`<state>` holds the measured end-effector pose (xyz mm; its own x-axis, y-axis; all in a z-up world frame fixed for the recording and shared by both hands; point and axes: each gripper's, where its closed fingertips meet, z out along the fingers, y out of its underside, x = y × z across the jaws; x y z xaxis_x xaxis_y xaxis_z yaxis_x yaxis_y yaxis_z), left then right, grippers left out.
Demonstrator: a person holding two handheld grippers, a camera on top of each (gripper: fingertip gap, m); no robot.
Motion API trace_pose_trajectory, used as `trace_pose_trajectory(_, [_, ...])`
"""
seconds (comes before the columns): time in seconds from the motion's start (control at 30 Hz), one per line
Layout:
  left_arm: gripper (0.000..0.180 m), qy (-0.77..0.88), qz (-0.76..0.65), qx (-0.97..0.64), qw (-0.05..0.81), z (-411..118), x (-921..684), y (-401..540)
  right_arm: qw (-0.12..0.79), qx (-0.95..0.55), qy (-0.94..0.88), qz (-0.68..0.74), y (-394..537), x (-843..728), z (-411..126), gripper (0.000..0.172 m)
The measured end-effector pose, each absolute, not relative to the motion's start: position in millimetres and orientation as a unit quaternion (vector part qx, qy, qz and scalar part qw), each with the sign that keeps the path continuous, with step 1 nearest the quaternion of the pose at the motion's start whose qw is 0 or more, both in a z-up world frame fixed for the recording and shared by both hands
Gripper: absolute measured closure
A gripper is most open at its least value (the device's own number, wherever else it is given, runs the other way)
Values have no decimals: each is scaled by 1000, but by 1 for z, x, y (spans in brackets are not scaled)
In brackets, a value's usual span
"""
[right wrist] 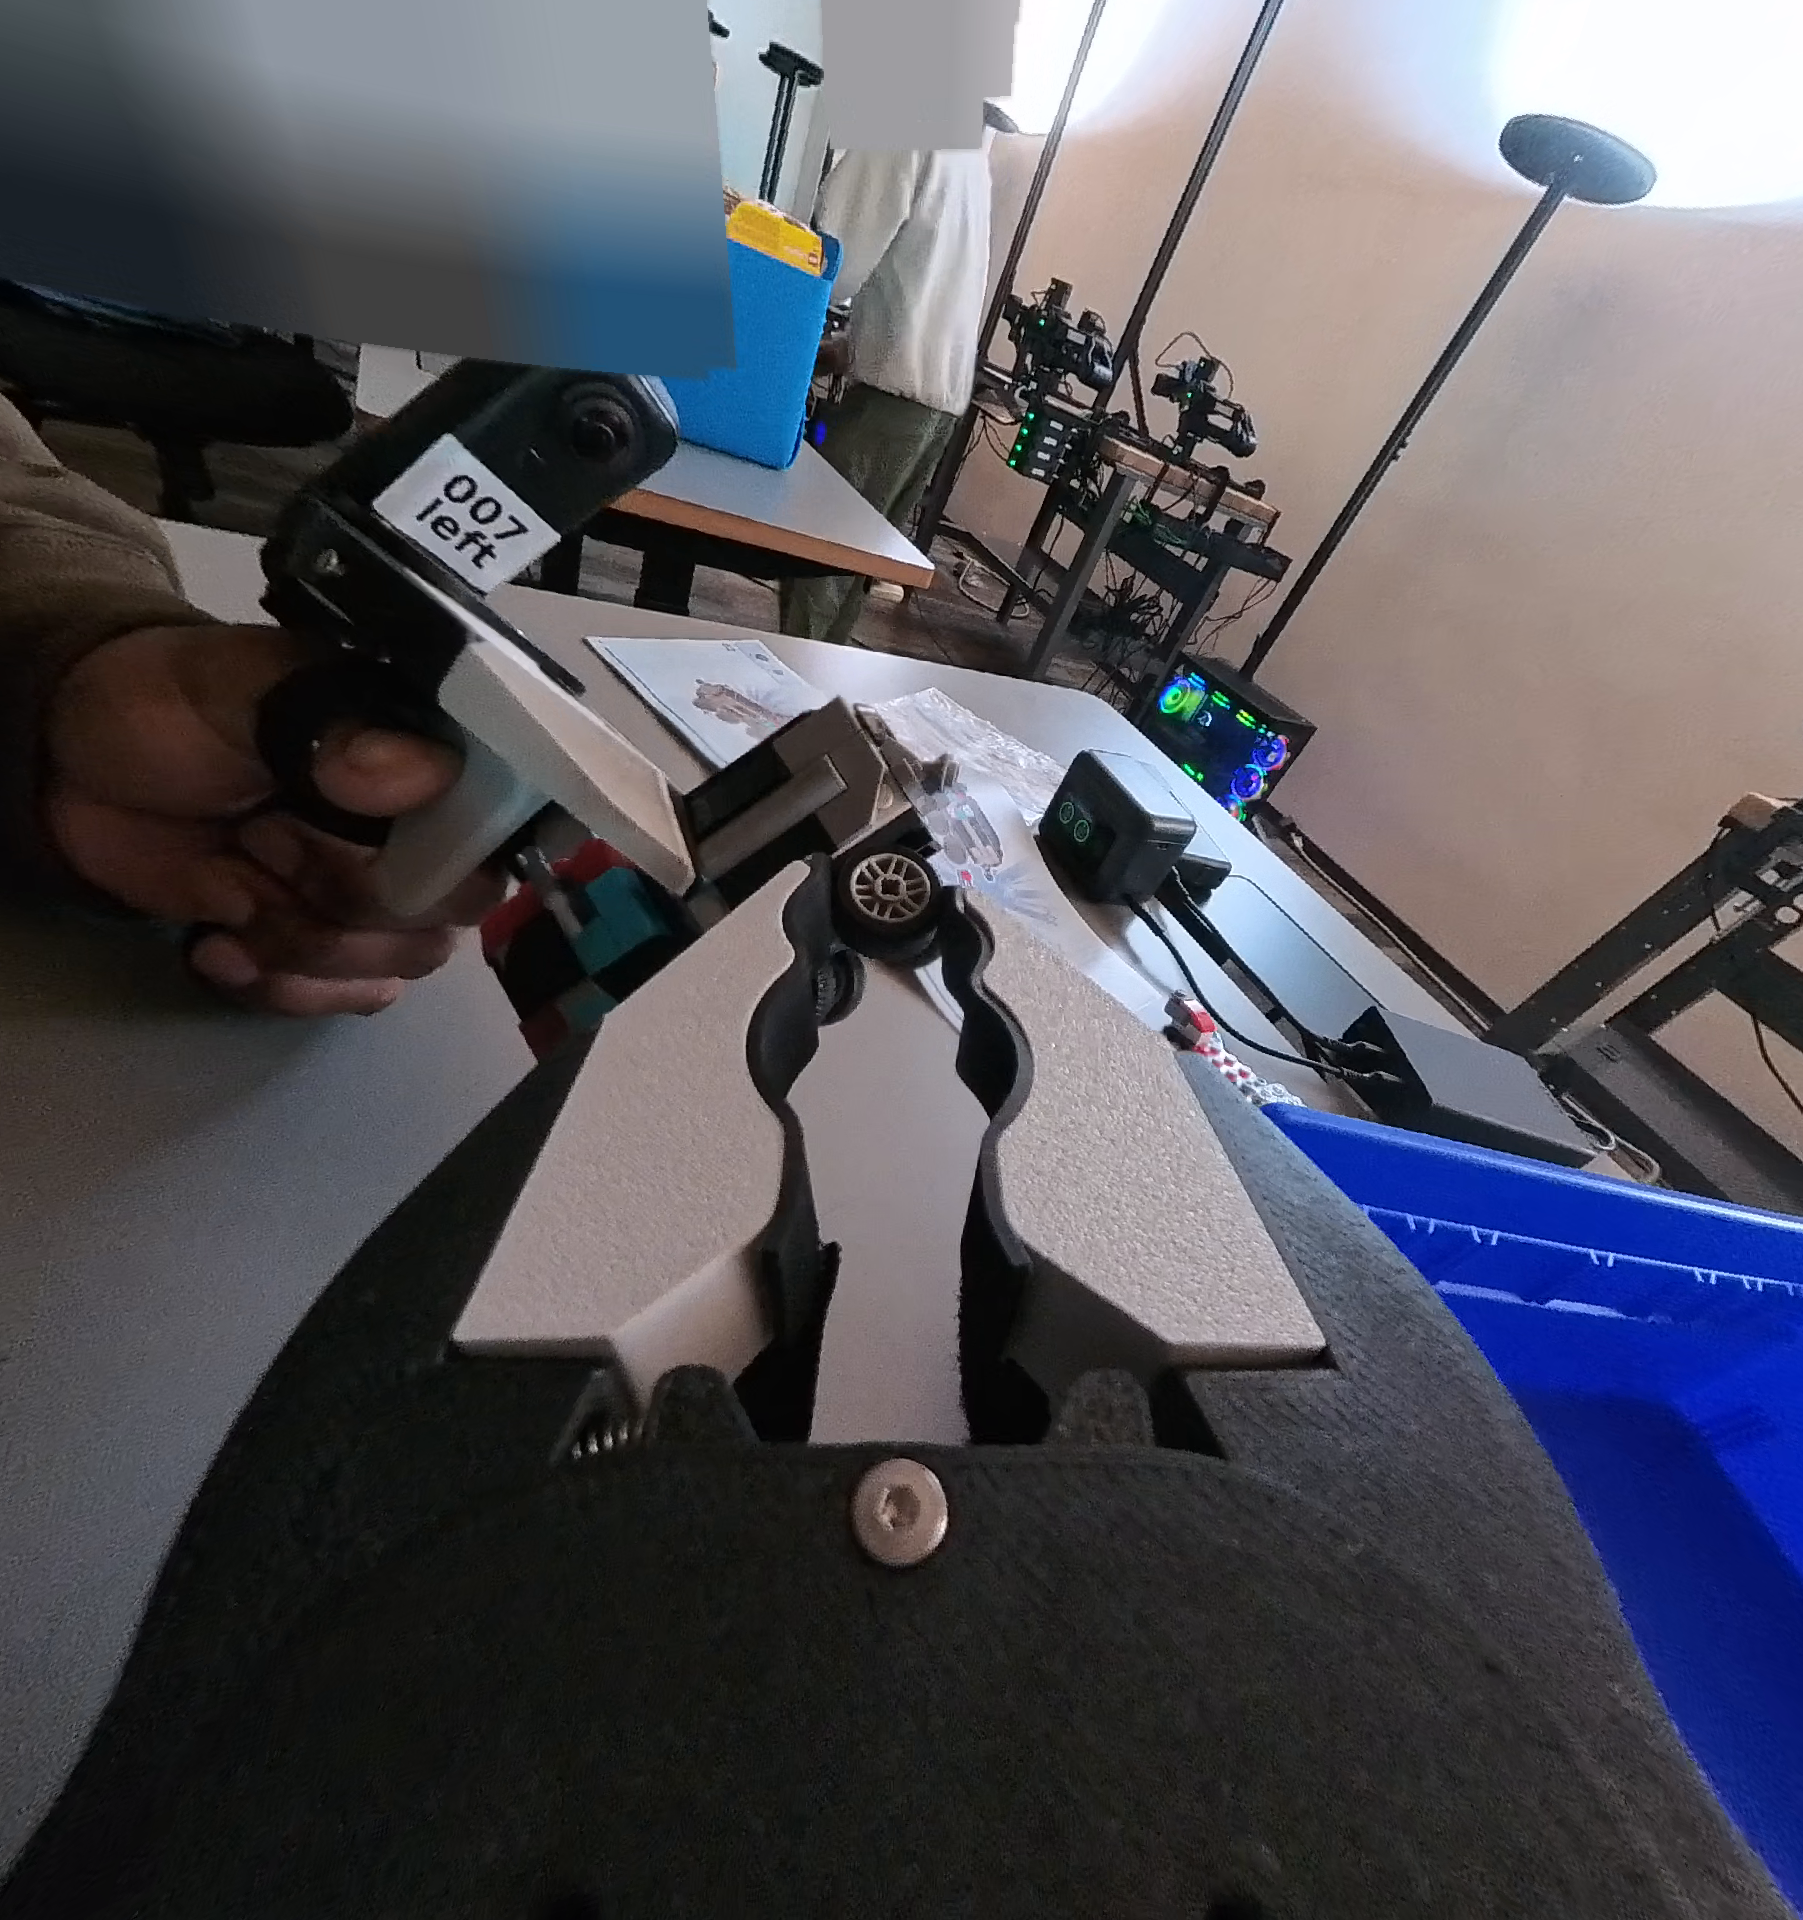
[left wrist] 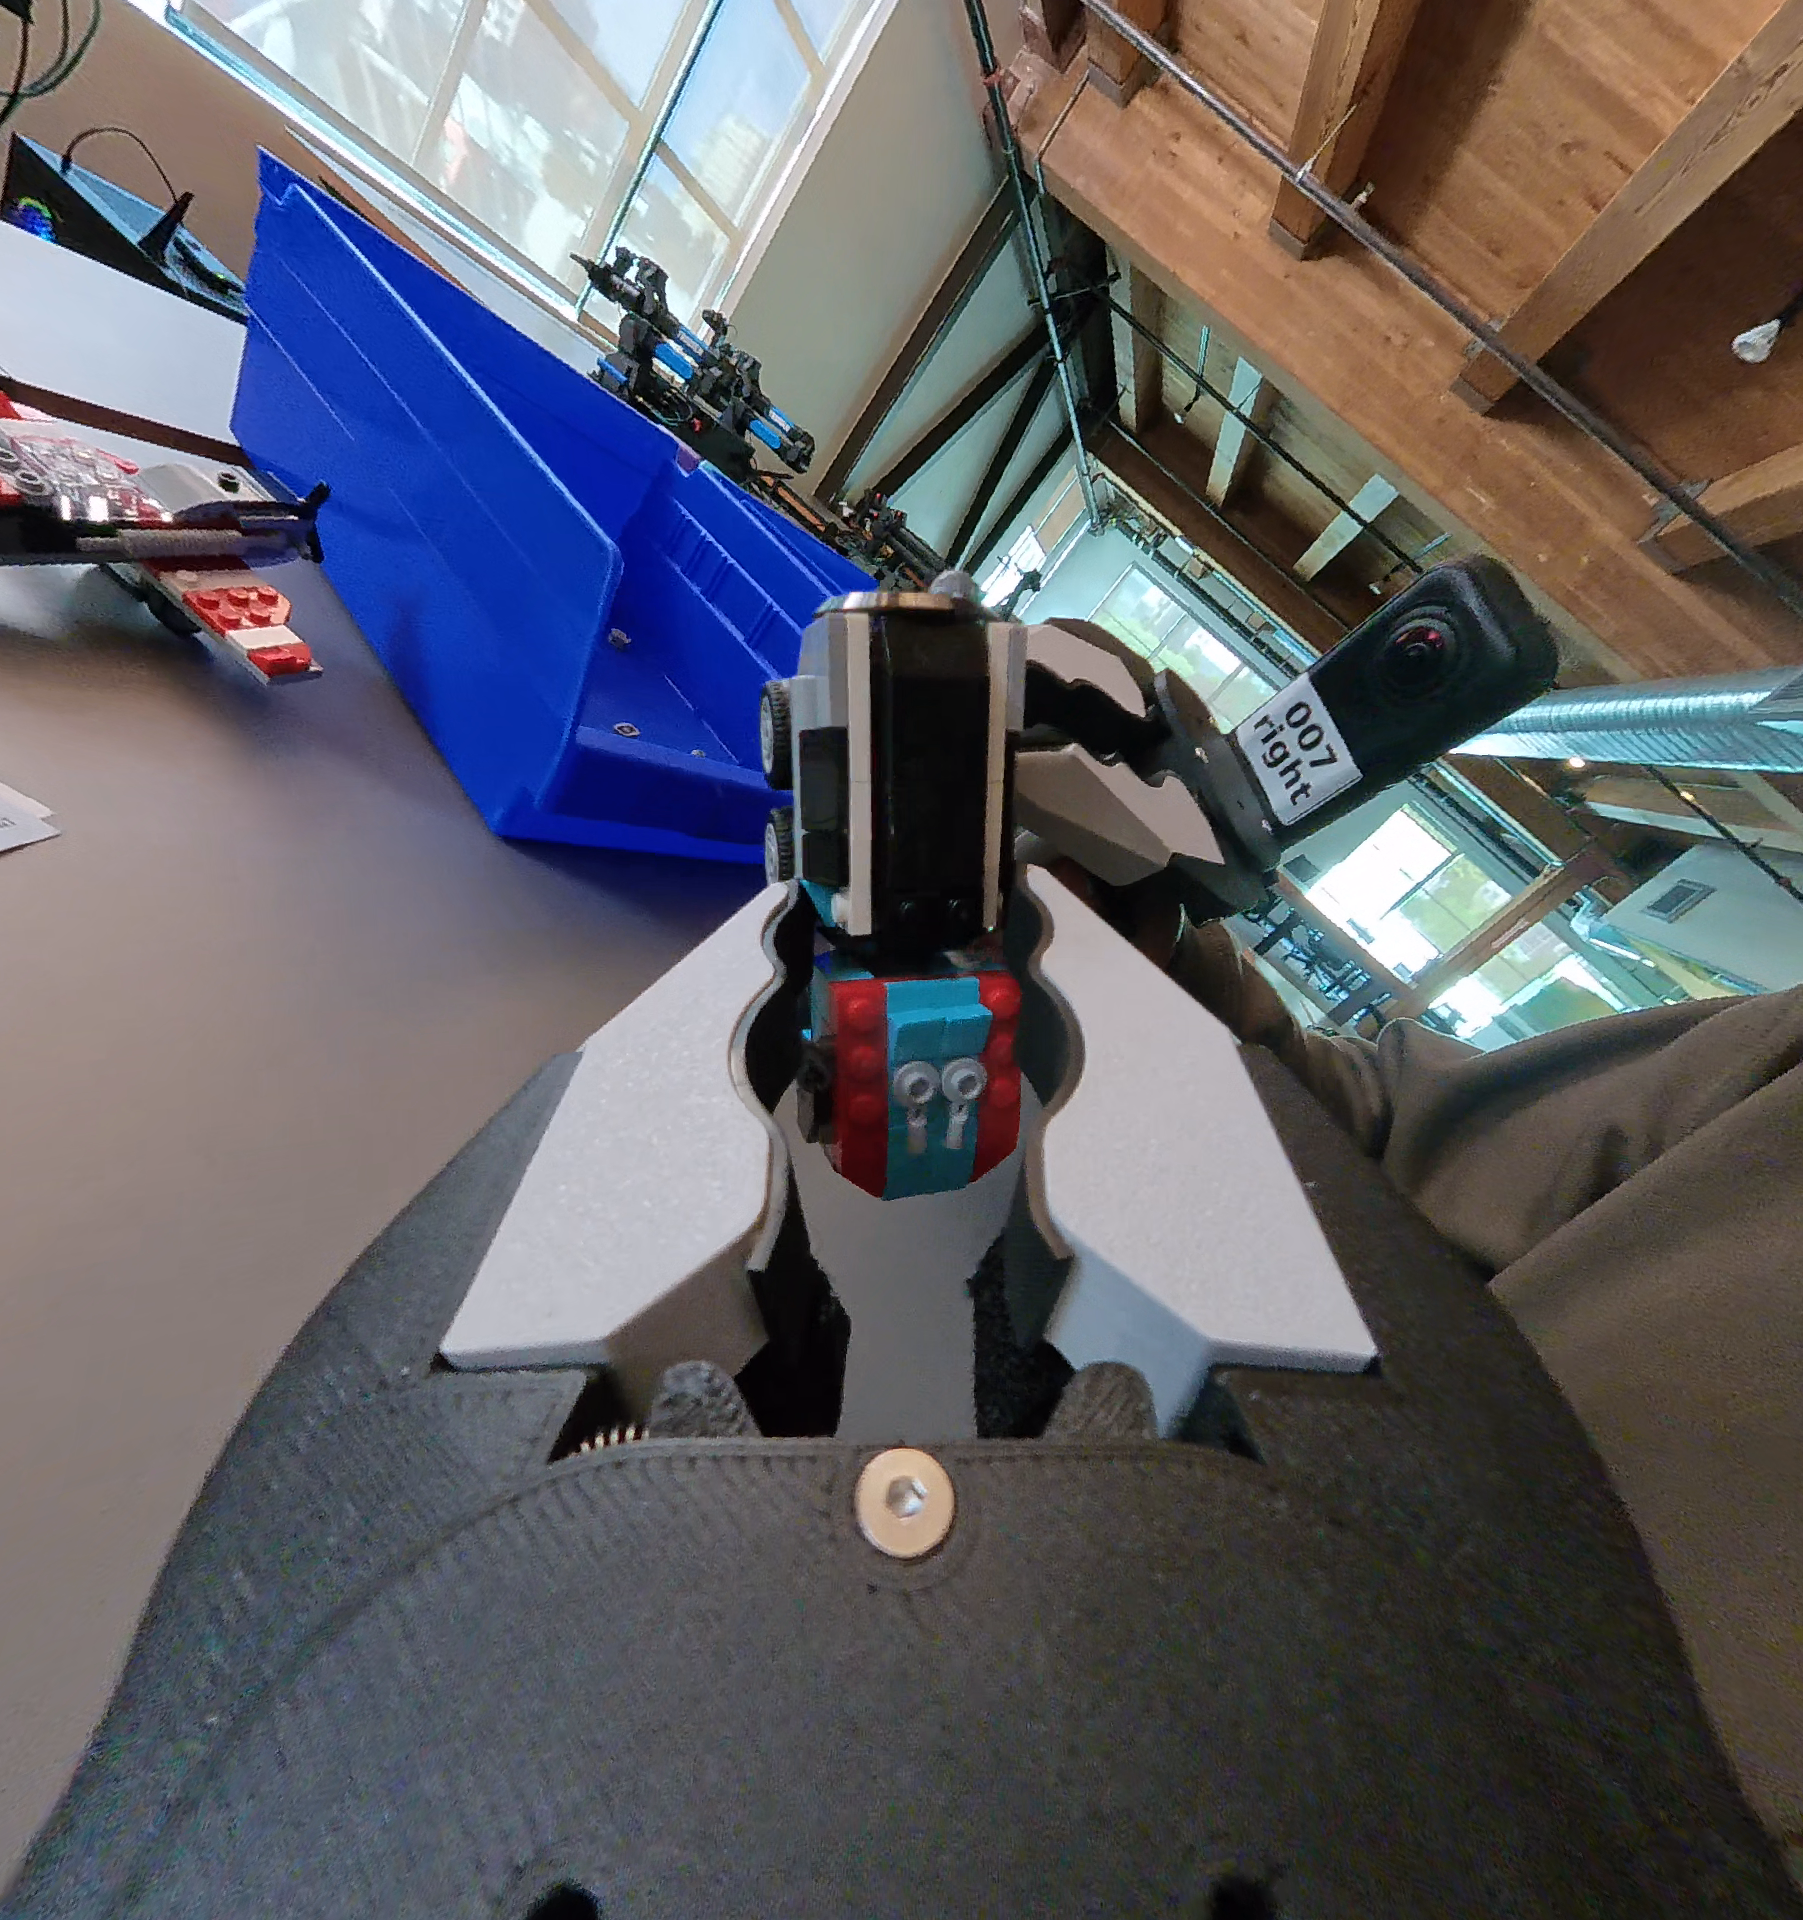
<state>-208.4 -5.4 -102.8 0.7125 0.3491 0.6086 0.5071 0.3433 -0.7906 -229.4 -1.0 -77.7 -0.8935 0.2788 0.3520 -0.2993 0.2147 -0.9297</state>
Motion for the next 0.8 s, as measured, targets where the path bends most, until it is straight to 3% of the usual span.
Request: trace_pose_trajectory(0.8, [143, -384, -295, -435, 759, -92, -197, 1, 144, 6, -700, 699, 0, -219, -69, 149])
